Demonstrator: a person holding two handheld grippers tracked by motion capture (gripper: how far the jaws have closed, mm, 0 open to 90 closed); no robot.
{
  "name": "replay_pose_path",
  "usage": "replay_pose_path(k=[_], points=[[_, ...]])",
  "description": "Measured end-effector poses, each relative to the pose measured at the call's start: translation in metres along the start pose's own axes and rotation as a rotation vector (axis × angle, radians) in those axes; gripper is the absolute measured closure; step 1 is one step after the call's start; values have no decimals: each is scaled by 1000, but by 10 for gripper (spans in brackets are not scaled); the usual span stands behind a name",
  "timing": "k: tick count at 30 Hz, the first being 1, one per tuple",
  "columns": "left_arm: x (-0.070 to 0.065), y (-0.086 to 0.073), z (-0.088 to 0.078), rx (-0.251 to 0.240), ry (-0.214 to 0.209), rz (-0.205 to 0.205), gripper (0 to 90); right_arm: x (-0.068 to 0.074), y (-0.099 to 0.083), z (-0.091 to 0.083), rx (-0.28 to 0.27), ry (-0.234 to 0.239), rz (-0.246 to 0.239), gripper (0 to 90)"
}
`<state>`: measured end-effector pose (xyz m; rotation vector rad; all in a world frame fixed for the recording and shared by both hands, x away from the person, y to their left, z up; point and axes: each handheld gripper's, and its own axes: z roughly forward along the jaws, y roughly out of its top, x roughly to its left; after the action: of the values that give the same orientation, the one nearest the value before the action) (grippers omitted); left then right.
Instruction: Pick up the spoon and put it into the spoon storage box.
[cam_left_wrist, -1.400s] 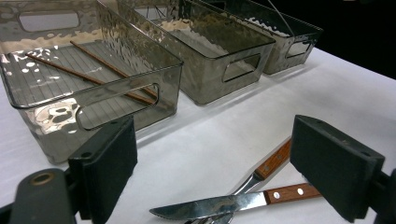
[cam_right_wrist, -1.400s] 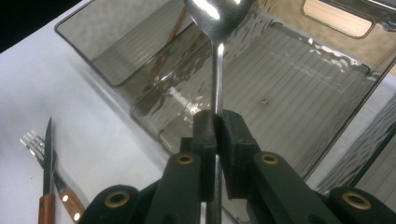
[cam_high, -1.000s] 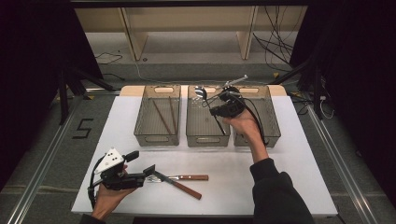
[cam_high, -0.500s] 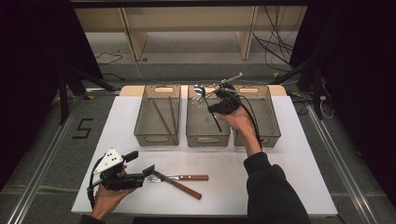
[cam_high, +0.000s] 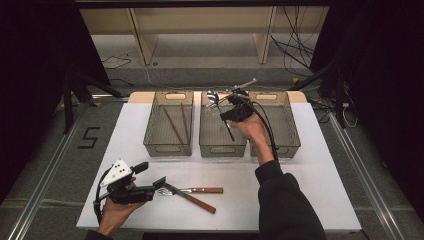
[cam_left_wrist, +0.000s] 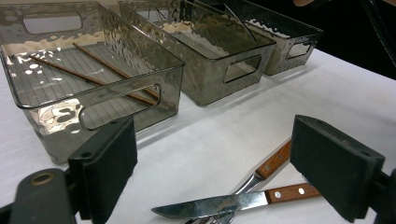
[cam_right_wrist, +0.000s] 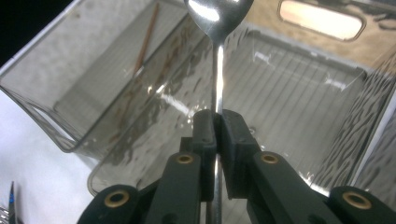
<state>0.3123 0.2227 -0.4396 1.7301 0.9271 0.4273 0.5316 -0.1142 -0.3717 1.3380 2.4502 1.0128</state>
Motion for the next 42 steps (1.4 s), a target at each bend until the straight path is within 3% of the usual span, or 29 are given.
replay_pose_path(k=[17,22,32,42], points=[[0,0,0,-3,0,2,148,-8,-13,17,83,-30,42,842],[0,0,0,-4,0,1,148,-12,-17,22,110,-27,71,676],[1,0,-1,-11,1,-11,148,-5,-15,3,55,-1,41,485],[1,0,-1,-13,1,-15,148,29,-23,-26,-39,57,-74,343]])
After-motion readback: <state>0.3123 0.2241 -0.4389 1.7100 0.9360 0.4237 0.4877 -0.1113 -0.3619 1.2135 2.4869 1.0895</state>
